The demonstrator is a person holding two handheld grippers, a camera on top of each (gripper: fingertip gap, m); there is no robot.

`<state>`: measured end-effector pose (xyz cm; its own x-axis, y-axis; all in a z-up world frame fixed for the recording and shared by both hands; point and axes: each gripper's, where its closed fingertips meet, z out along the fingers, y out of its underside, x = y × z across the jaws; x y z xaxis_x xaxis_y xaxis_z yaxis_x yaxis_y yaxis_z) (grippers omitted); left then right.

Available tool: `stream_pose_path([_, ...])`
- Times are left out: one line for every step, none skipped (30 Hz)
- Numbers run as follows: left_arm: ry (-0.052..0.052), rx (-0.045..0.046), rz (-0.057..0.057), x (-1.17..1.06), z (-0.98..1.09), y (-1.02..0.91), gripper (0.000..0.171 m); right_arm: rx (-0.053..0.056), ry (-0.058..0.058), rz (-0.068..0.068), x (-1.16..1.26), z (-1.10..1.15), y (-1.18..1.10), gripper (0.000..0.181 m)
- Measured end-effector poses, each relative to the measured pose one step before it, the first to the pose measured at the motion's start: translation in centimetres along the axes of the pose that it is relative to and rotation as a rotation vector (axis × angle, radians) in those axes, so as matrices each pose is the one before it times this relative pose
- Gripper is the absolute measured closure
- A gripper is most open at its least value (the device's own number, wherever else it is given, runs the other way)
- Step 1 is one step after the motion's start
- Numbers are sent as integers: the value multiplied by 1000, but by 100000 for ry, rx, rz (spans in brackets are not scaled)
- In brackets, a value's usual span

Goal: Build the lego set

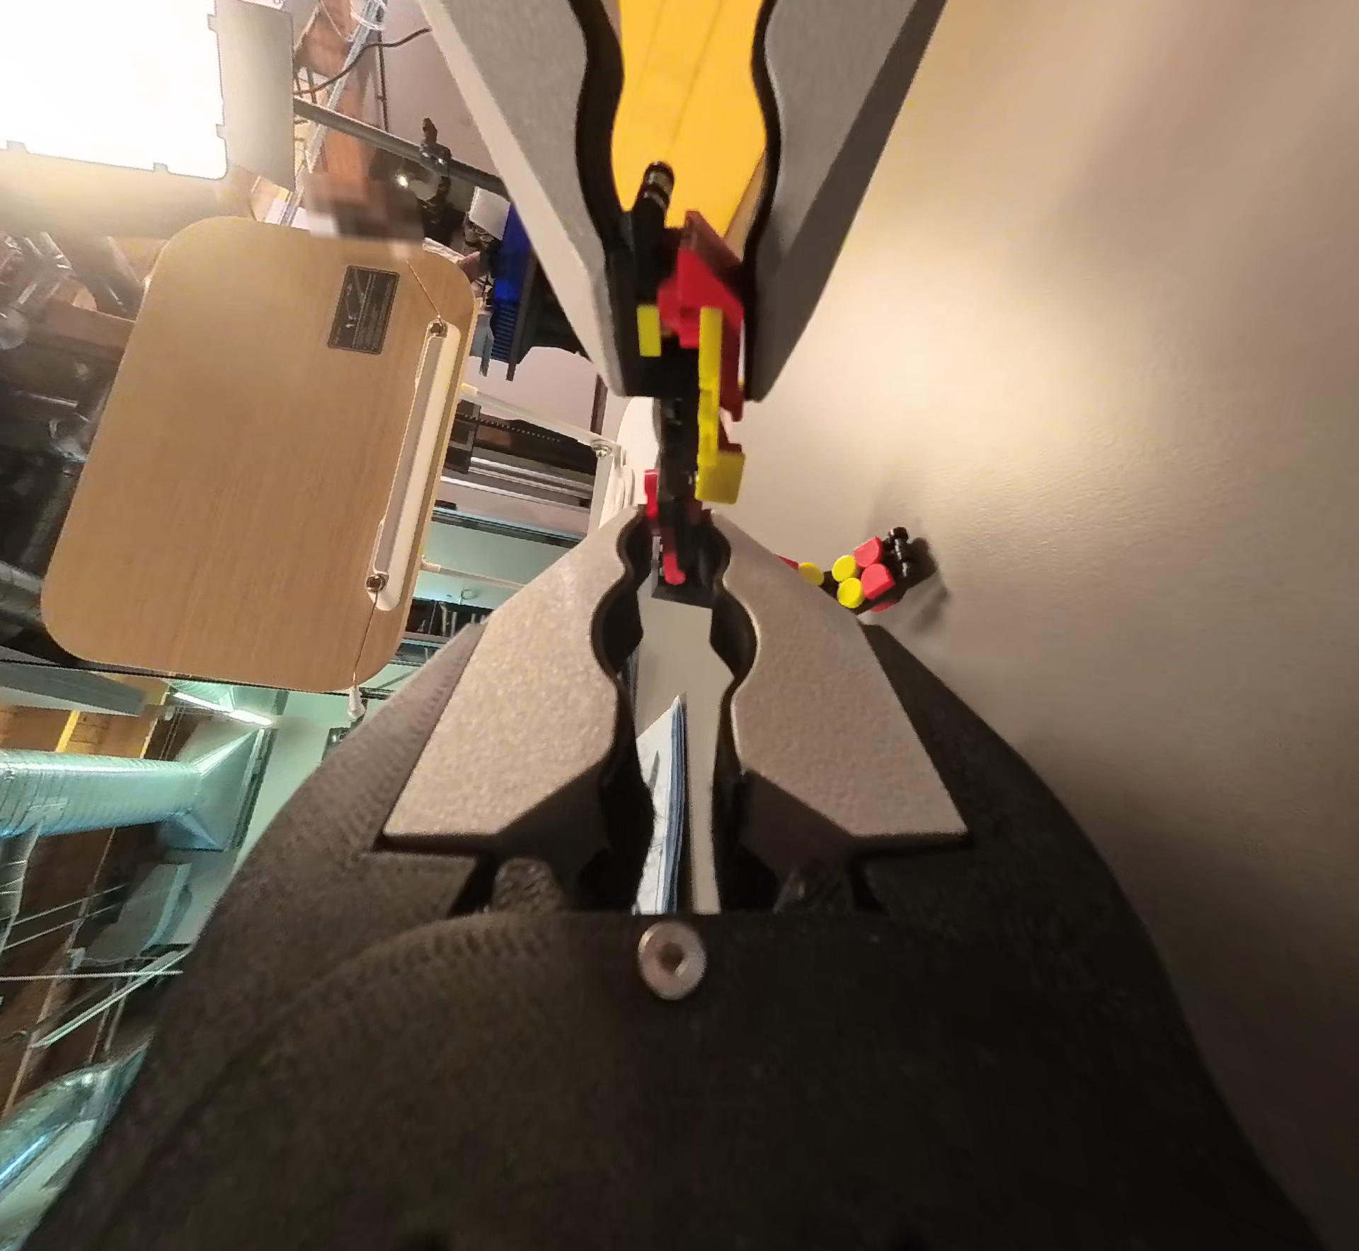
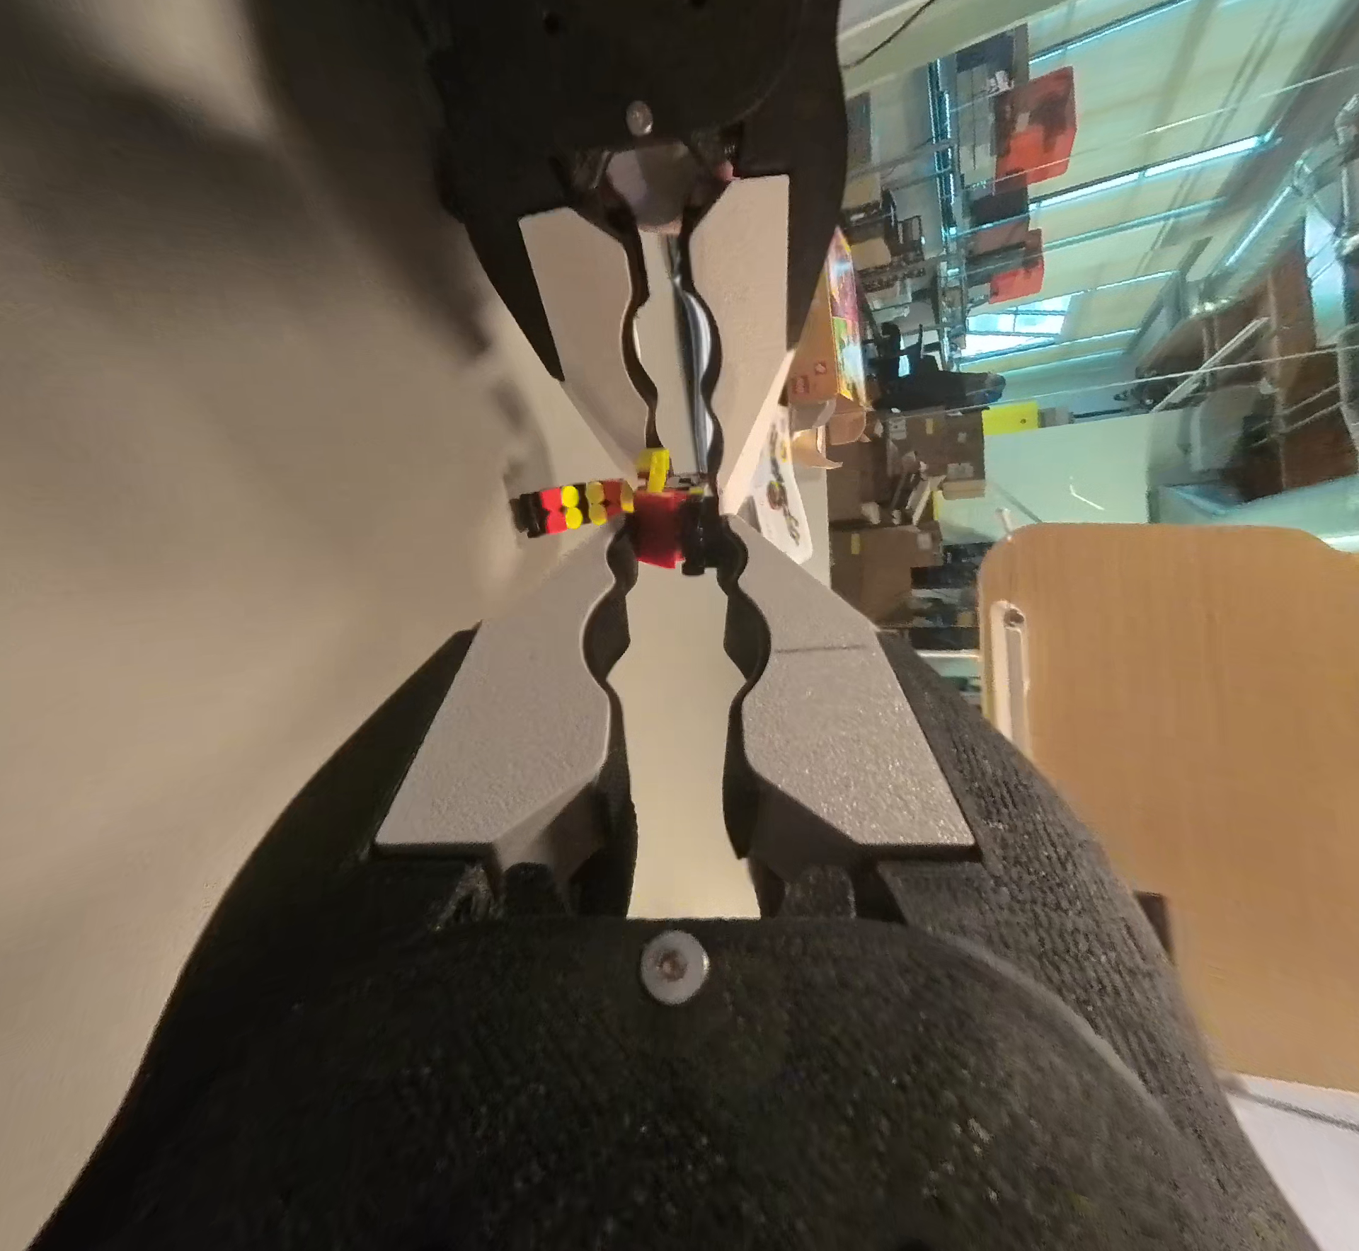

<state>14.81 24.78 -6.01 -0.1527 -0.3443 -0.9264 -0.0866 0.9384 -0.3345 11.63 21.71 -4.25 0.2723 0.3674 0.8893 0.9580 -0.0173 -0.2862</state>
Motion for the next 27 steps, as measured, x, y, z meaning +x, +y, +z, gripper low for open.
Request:
stream_pose_path([724, 217, -810, 13, 16, 12, 161, 1296, -715, 3255, 48, -2, -30, 162])
stream_pose_path([1424, 605, -1414, 46, 4, -31, 160, 1680, -1508, 4550, 61, -77, -23, 162])
stream_pose_path([2669, 886, -2285, 130, -16, -126, 160, 2381, -2528, 6226, 94, -164, -16, 162])
stream_pose_path([3695, 476, -3367, 197, 5, -150, 160, 2660, -3422, 8349, 177, -255, 43, 162])
stream_pose_path([3582, -866, -3992, 149, 49, 49, 160, 1425, -4821, 9868, 182, -285, 273, 162])
stream_pose_path([3654, -855, -4292, 106, 55, 95, 160, -1109, -6771, 10330, 50, -276, 600, 162])
stream_pose_path([3918, -718, -5018, 121, 37, 138, 160, -3331, -9325, 10215, -292, -258, 855, 162])
stream_pose_path([3705, -810, -5726, 72, 36, 200, 160, -3820, -9500, 9030, -384, -228, 885, 162])
stream_pose_path([3705, -525, -5563, 91, 21, 188, 160, -4100, -7954, 6438, -294, -136, 908, 162])
stream_pose_path([3719, -472, -5159, 99, 4, 198, 160, -5704, -6901, 4531, -245, -63, 1097, 162])
stream_pose_path([2944, -747, -4261, 68, 4, 245, 160, -6691, -5962, 3861, -179, 1, 1178, 162])
stream_pose_path([2270, -970, -3338, -15, 10, 242, 160, -6492, -5385, 3616, -168, 48, 1072, 162])
stream_pose_path([2219, -605, -2632, 37, -18, 152, 160, -4985, -3824, 3364, 5, 113, 786, 162])
stream_pose_path([2008, -938, -2493, 40, 2, 172, 160, -3190, -2199, 3023, 172, 193, 479, 162])
stream_pose_path([1749, -288, -2289, 37, -24, 81, 160, -2448, -1780, 2320, 150, 222, 356, 162])
stream_pose_path([1229, -368, -1833, 33, -30, 111, 160, -2044, -1360, 1521, 112, 238, 306, 162])
stream_pose_path([767, -326, -1020, 19, -34, 89, 160, -1603, -361, 1288, 174, 256, 246, 162])
stream_pose_path([556, -277, -200, 43, -34, 39, 160, -1262, -173, 1072, 109, 268, 165, 162])
stream_pose_path([381, -438, -53, 41, -43, 23, 160, -65, -800, 787, -53, 203, -30, 162])
stream_pose_path([570, -255, -81, 85, -40, -18, 160, 673, -484, 846, -47, 124, -204, 162])
stream_pose_path([599, -215, 161, 133, -29, -27, 160, 532, 324, 615, 21, 105, -216, 162])
stream_pose_path([228, -98, 204, 71, -22, -38, 160, 371, 843, -180, 42, 73, -172, 162])
stream_pose_path([32, -7, 113, 49, -16, -21, 160, 397, 1279, -696, 39, 59, -104, 162])
stream_pose_path([141, 107, 87, 67, -12, -20, 160, 578, 1589, -551, 65, 40, -50, 162])
stream_pose_path([30, 147, 7, 35, -15, -6, 160, 1059, 1614, -227, 63, 71, -14, 162])
stream_pose_path([121, 69, -163, 18, -7, 6, 160, 1673, 1319, 144, 19, 123, 1, 161])
stream_pose_path([89, 131, -270, -1, -8, 17, 160, 2172, 801, 430, -65, 152, 11, 159])
